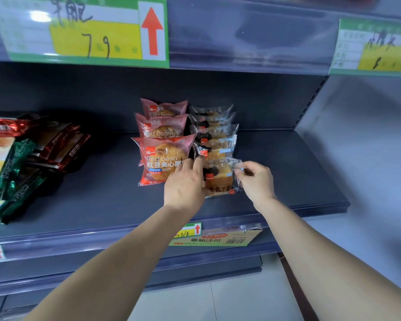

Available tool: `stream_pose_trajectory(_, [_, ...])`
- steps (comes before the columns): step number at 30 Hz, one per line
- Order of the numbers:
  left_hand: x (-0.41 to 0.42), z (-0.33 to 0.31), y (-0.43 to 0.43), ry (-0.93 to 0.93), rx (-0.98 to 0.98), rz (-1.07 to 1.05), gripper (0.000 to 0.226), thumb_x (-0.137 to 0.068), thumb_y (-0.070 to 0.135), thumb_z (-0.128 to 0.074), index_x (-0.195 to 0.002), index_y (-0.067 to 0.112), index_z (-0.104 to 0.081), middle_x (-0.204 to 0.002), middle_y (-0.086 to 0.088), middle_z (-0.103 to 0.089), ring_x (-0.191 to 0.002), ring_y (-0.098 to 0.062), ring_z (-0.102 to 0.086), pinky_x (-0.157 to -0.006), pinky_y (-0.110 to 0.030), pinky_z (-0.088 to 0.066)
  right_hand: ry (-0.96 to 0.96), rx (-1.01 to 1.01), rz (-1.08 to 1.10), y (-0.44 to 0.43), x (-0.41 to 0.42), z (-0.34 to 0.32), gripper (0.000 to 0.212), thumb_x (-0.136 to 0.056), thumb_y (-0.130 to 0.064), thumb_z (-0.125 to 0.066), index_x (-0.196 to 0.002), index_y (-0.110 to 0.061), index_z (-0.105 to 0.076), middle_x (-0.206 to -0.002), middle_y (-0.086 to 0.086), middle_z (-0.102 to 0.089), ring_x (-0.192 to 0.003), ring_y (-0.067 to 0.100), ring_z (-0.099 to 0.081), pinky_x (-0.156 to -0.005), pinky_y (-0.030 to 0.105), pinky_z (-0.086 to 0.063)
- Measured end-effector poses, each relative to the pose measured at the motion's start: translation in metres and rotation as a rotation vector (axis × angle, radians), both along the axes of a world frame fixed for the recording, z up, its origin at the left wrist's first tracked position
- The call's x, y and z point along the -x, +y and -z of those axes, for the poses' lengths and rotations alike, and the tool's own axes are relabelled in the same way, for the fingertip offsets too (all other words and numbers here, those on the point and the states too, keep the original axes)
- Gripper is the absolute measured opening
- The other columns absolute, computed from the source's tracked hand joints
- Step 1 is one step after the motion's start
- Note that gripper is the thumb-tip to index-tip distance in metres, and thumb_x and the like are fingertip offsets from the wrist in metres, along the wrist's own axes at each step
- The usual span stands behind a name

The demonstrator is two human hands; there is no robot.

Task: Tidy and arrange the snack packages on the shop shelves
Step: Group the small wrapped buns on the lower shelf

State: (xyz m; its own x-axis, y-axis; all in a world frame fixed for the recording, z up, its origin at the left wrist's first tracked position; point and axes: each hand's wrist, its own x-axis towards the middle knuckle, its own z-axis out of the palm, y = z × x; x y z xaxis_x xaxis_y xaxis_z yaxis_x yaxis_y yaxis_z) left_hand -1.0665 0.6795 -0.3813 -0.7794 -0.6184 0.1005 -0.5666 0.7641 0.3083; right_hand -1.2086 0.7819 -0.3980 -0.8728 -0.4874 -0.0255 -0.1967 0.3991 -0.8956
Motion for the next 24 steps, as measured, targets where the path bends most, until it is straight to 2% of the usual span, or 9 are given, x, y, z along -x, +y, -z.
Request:
stream_pose_trajectory(3, [0.004, -0.001, -0.002, 0.027, -0.071, -0.028, 0.062, -0.089, 0.023, -0.067, -0.138, 0.015, -0.029, -0.13, -0.008, -0.046, -0.113, -0.029, -0.051, -0.083, -0.034, -0.044, -0.06, 0.048, 0.055, -0.004, -0.002, -0.001, 0.024, -0.084, -0.011, -0.07, -0.076, -0.033, -0.066, -0.091, -0.001, -0.07, -0.086, 0.02, -0.067, -0.082, 0.042, -0.057])
stream_pose_trajectory(7, [0.008, -0.002, -0.003, 0.016, -0.14, -0.074, 0.057, -0.092, 0.016, -0.06, -0.138, 0.016, -0.027, -0.117, -0.011, -0.053, -0.096, -0.032, -0.057, -0.063, -0.036, -0.041, -0.055, 0.032, 0.035, -0.005, -0.006, -0.003, 0.026, -0.086, -0.011, -0.067, -0.076, -0.034, -0.064, -0.093, -0.003, -0.07, -0.091, 0.021, -0.066, -0.084, 0.043, -0.057])
stream_pose_trajectory(11, [0.006, 0.007, -0.004, -0.011, -0.103, -0.088, 0.074, -0.092, 0.011, -0.059, -0.149, 0.017, -0.011, -0.097, -0.009, -0.063, -0.074, -0.027, -0.053, -0.056, -0.035, -0.04, -0.022, -0.048, 0.025, -0.002, -0.009, -0.007, 0.01, -0.09, -0.016, -0.064, -0.096, -0.023, -0.067, -0.104, -0.002, -0.066, -0.093, 0.016, -0.06, -0.08, 0.031, -0.051])
stream_pose_trajectory(13, [0.005, 0.01, -0.005, -0.021, -0.084, -0.094, 0.082, -0.091, 0.012, -0.059, -0.151, 0.018, -0.004, -0.093, -0.006, -0.063, -0.07, -0.024, -0.052, -0.053, -0.034, -0.038, 0.009, -0.082, 0.032, 0.0, -0.012, -0.01, 0.02, -0.09, -0.02, -0.065, -0.11, -0.017, -0.066, -0.102, -0.004, -0.061, -0.095, 0.014, -0.057, -0.08, 0.029, -0.048])
stream_pose_trajectory(17, [0.002, 0.011, -0.002, -0.017, -0.086, -0.09, 0.089, -0.09, 0.011, -0.06, -0.152, 0.018, 0.003, -0.091, -0.004, -0.063, -0.068, -0.023, -0.051, -0.051, -0.033, -0.037, 0.023, -0.104, 0.064, 0.004, -0.022, -0.014, 0.03, -0.09, -0.026, -0.064, -0.119, -0.018, -0.062, -0.102, -0.009, -0.058, -0.095, 0.011, -0.057, -0.082, 0.027, -0.047])
stream_pose_trajectory(19, [0.0, 0.012, -0.001, 0.006, -0.103, -0.096, 0.092, -0.088, 0.009, -0.06, -0.152, 0.02, 0.005, -0.095, -0.005, -0.064, -0.072, -0.024, -0.054, -0.053, -0.034, -0.039, -0.054, -0.061, 0.066, 0.006, -0.026, -0.018, 0.033, -0.089, -0.027, -0.064, -0.121, -0.021, -0.059, -0.104, -0.01, -0.059, -0.089, 0.005, -0.057, -0.077, 0.022, -0.043])
stream_pose_trajectory(21, [-0.004, 0.011, 0.002, 0.058, -0.177, -0.105, 0.089, -0.087, 0.006, -0.059, -0.151, 0.02, 0.001, -0.106, -0.007, -0.063, -0.084, -0.028, -0.06, -0.059, -0.036, -0.043, -0.164, -0.017, 0.008, 0.009, -0.028, -0.017, 0.043, -0.085, -0.023, -0.065, -0.127, -0.025, -0.054, -0.11, -0.01, -0.061, -0.096, 0.005, -0.057, -0.076, 0.021, -0.042])
stream_pose_trajectory(24, [-0.009, 0.011, 0.012, 0.174, -0.32, -0.128, 0.093, -0.087, 0.003, -0.057, -0.151, 0.018, 0.009, -0.116, -0.01, -0.059, -0.094, -0.033, -0.06, -0.068, -0.039, -0.046, -0.194, -0.103, -0.113, 0.01, -0.027, -0.008, 0.06, -0.077, -0.014, -0.068, -0.131, -0.031, -0.048, -0.114, -0.012, -0.062, -0.107, 0.009, -0.057, -0.089, 0.027, -0.044])
